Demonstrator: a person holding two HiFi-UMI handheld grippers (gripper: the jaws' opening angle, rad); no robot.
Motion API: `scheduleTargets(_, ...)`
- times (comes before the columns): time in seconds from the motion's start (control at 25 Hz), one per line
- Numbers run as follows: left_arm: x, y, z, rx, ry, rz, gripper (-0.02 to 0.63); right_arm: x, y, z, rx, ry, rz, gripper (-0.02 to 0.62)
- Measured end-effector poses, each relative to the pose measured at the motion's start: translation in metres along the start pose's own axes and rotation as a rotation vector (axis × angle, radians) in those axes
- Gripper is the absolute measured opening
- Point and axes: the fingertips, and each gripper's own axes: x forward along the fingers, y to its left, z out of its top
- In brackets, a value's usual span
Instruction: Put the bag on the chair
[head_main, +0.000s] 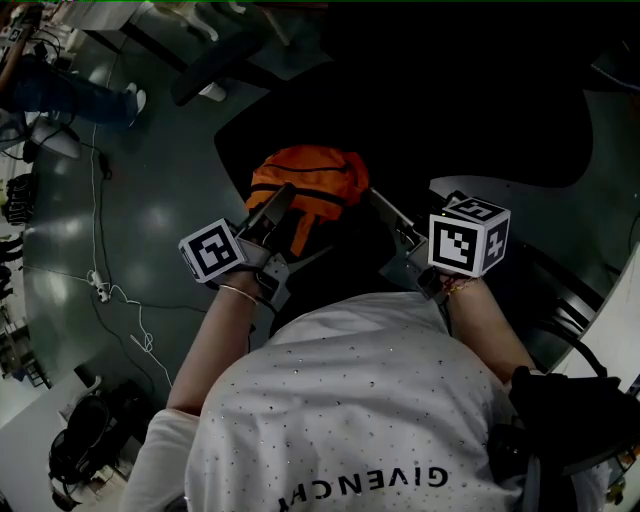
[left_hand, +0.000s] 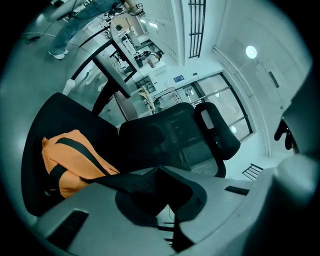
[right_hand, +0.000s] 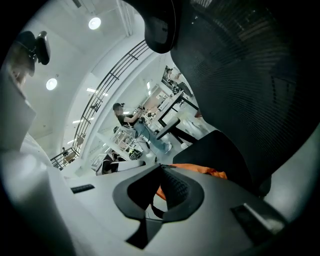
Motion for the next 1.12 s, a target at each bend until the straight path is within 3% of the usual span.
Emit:
scheduleTargets(0.48, -0.008, 0.043, -0.039, 0.02, 0.105, 0.122, 0.002, -0.007, -0.001, -0.002, -0.031, -0.022, -0.017, 0.006)
scheduleTargets(0.68, -0.012, 0.064, -0.05, 0.005, 0.111, 0.154, 0.002, -0.014, -0.003, -0.014, -0.029, -0.011, -0.026, 0.006)
scheduleTargets(0.84, -0.019, 0.087, -0.061, 0.026, 0.17, 0.235, 0.0, -0.014, -0.006, -0.018, -0.036, -0.001, -0.036, 0.006)
scheduleTargets(1.12, -0.034, 0.101, -0.072, 0.046, 0.246, 0.292, 0.001, -0.005, -0.004, -0.027, -0.034, 0.034, -0.031, 0.006)
